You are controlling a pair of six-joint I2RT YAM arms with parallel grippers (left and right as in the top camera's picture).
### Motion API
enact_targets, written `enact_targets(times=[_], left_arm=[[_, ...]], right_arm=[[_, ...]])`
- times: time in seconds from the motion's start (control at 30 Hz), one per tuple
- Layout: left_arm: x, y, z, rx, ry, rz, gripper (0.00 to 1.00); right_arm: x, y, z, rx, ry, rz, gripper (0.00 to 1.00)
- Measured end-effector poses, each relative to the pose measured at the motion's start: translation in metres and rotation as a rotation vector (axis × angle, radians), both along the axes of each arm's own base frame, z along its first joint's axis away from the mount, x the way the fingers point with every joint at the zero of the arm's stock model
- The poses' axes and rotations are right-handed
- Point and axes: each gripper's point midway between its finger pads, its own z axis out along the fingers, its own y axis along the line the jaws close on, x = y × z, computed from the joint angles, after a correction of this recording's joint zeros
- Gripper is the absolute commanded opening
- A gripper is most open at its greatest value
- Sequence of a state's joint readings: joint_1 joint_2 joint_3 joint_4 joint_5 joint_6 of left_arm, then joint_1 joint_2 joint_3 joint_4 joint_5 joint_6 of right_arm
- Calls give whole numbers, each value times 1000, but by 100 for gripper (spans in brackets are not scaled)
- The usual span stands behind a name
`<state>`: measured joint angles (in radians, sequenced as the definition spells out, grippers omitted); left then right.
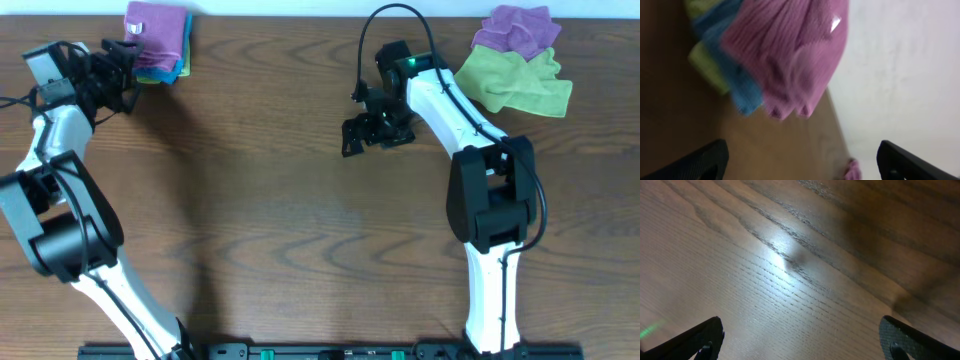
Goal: Fold the cloth
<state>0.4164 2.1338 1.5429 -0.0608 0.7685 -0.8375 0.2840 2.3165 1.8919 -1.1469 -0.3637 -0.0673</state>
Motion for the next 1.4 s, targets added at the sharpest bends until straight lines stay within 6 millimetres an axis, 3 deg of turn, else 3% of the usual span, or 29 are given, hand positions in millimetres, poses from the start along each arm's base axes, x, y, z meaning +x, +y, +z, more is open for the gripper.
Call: enact_targets(times=[0.17,0.3,0.43,0.53,0.77,0.87,1.1,1.23,1.4], left_arm=[[-32,-3,20,118,74,-36,96],[-60,-7,51,234,94,-80,95],[-97,-16,66,337,167,-142,95],[-119,-28,78,417,190,-205,96],[-158,-65,113,580,157,-334,95],[-182,-73,123,631,135,-343,96],[-248,-87,133,721,68,-325,96],[-281,-95,137,774,13,-313,96],[-304,-100,143,820,-35,-306,96]], right_arm=[[-1,-2,3,-2,7,-1,99],[1,-4,11,0,1,11,99],[3,-9,25,-17,-32,26,99],[3,-17,51,-50,-96,46,99],[-5,-36,142,-67,-289,52,99],[-11,-46,172,-62,-350,32,99],[-38,-72,233,-60,-489,-14,99],[-71,-81,247,-66,-535,-20,99],[-105,-94,248,-89,-591,-33,99]])
